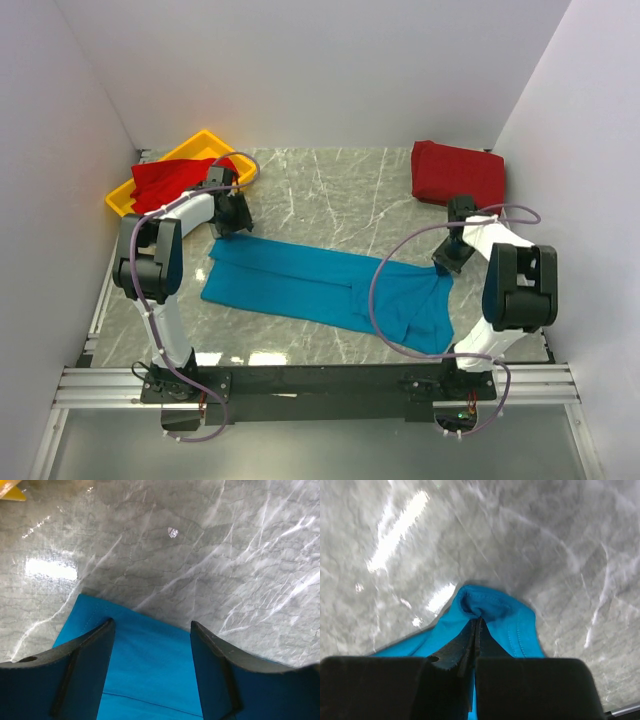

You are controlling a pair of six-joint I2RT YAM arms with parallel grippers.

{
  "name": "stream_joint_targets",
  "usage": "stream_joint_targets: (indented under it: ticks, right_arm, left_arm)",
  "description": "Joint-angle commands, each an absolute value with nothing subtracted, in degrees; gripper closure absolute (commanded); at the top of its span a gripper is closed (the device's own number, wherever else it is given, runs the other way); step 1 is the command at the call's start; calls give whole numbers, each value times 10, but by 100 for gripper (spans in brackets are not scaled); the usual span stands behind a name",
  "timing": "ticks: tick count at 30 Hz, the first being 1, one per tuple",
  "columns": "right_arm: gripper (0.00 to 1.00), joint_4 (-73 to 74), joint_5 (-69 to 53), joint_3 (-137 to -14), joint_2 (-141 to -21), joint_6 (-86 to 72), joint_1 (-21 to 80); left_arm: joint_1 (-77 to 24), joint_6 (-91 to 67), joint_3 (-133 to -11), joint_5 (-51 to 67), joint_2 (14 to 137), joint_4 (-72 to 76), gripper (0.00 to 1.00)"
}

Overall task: Fold and stack the t-shirts
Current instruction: Fold the tshirt

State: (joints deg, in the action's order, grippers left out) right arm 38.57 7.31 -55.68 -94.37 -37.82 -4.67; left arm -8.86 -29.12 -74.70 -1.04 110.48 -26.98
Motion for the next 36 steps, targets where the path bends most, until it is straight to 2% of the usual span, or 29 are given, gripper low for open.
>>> stream_joint_targets:
  ticks: [1, 14, 16, 18, 19, 21, 28, 34, 36]
  right_arm:
    - [100, 379, 125, -597, -971, -369, -53]
    - [100, 414, 157, -775, -1067, -349, -54]
    - [92, 426, 164, -803, -1072, -343, -54]
    - [77, 432, 165, -816, -1071, -340, -54]
    - [65, 432, 163, -817, -1064, -340, -54]
    - [56, 421, 153, -801, -1050, -340, -53]
    - [47, 393, 120, -705, -928, -350, -48]
    - [48, 384, 56, -623, -812, -364, -3]
    - [50, 386, 39, -607, -793, -369, 59]
  left_arm:
    - [-91, -279, -747, -4, 1131, -258, 31]
    - [-96, -273, -907, 26, 1190, -286, 28]
    - [-98, -274, -923, 28, 1190, -294, 26]
    - [-99, -274, -926, 31, 1184, -294, 25]
    - [-99, -274, -926, 32, 1177, -294, 24]
    - [-102, -275, -927, 38, 1164, -294, 23]
    - [-115, -273, -922, 54, 1118, -295, 22]
    - [-135, -270, -878, 76, 1082, -277, 22]
    - [-141, -268, -854, 79, 1073, -267, 23]
